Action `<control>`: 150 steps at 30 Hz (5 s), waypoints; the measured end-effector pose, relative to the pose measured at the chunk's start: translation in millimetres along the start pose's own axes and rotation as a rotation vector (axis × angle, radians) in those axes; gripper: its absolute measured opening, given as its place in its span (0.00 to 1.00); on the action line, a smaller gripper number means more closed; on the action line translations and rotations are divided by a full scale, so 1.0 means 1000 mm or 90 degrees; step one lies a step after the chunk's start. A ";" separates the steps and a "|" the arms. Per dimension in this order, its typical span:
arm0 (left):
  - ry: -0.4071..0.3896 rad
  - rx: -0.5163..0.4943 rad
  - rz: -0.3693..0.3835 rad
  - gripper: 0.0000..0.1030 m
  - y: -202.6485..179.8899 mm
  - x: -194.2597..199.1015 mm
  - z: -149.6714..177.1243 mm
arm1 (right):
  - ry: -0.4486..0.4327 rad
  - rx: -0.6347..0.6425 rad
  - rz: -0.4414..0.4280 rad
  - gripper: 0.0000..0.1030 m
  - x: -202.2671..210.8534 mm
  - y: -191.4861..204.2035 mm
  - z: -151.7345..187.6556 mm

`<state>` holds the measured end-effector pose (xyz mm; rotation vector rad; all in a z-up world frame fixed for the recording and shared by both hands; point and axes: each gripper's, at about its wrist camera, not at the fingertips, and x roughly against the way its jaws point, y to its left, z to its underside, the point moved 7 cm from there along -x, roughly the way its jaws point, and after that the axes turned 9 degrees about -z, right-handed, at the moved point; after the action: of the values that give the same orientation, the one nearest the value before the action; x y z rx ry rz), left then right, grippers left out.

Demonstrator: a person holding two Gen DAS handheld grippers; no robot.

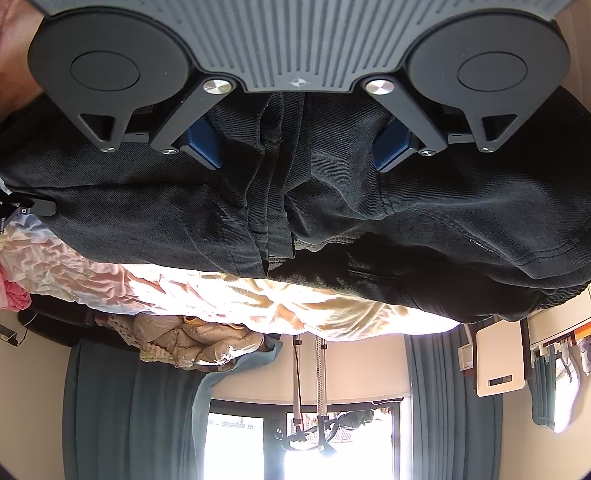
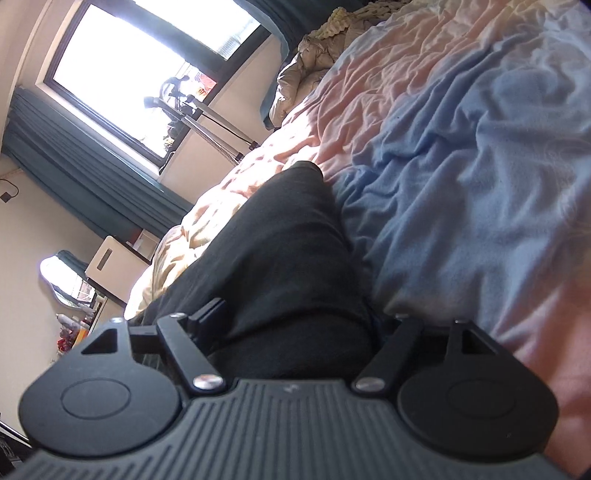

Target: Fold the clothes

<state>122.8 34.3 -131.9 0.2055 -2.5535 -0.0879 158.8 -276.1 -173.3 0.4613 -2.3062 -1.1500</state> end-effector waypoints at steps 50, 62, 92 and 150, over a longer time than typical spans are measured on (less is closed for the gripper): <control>-0.006 -0.032 0.147 0.91 -0.225 0.025 -0.043 | -0.407 0.181 -0.011 0.20 0.195 0.090 -0.136; -0.009 -0.130 0.178 0.91 -0.187 0.021 -0.052 | -0.382 0.326 0.011 0.21 0.163 0.103 -0.123; -0.093 0.282 0.055 0.92 0.135 0.056 -0.072 | 0.015 0.749 0.073 0.38 -0.157 0.221 0.190; 0.053 0.516 0.388 0.95 0.046 0.001 -0.031 | 0.077 0.676 0.028 0.22 0.014 0.157 0.107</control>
<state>133.2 79.3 -100.5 -0.2694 -2.3159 1.1548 73.6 -124.1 -96.1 0.7957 -2.6219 0.2261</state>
